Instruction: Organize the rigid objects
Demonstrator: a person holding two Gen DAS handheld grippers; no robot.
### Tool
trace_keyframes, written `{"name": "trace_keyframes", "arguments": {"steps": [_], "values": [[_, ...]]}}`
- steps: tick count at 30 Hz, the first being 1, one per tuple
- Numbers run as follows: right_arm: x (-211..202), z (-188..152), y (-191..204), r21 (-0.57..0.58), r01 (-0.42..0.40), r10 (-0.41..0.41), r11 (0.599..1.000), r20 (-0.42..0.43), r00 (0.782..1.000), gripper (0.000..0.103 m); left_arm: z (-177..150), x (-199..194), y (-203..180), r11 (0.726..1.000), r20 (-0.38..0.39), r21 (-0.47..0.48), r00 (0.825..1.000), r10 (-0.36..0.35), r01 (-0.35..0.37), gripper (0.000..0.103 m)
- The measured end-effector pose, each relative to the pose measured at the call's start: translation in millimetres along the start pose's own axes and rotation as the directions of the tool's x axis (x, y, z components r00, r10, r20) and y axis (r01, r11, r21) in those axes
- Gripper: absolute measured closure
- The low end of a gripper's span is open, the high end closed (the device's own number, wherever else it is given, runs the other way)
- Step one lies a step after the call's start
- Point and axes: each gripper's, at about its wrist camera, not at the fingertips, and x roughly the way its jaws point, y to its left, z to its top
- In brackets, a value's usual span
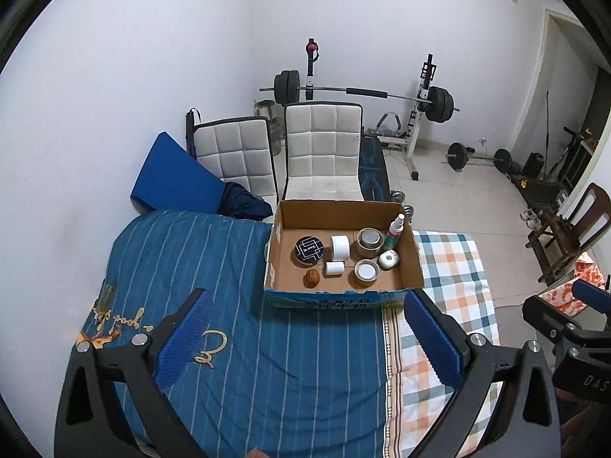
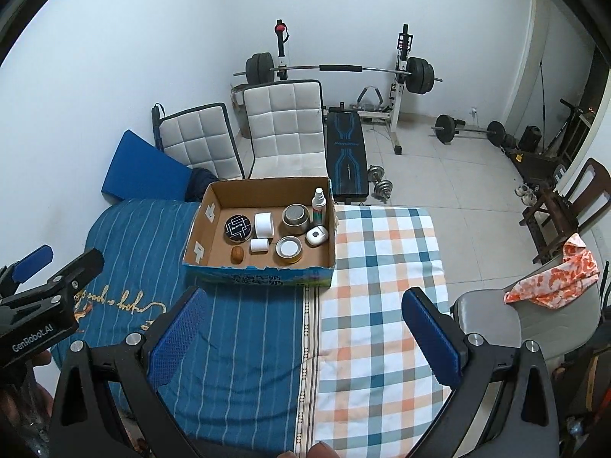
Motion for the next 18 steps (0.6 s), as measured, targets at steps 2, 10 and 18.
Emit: {"name": "trace_keyframes", "arguments": {"steps": [2, 10, 18], "values": [[0.0, 0.7, 0.2, -0.001, 0.006, -0.006, 1.0, -0.002, 1.0, 0.0, -0.5, 1.1, 0.5, 1.0, 0.002, -0.005, 1.0, -0.002, 0.002, 0.0], [1.7, 2.2, 1.6, -0.004, 0.003, -0.003, 1.0, 0.0, 1.0, 0.0, 0.5, -0.6, 2.4, 1.0, 0.015, -0.012, 1.0, -0.005, 0.005, 0.0], [2.6, 2.7, 3.3, -0.007, 0.015, -0.015, 1.0, 0.011, 1.0, 0.0, 1.3, -4.2, -0.1, 1.0, 0.024, -0.011, 1.0, -0.002, 0.002, 0.0]]}}
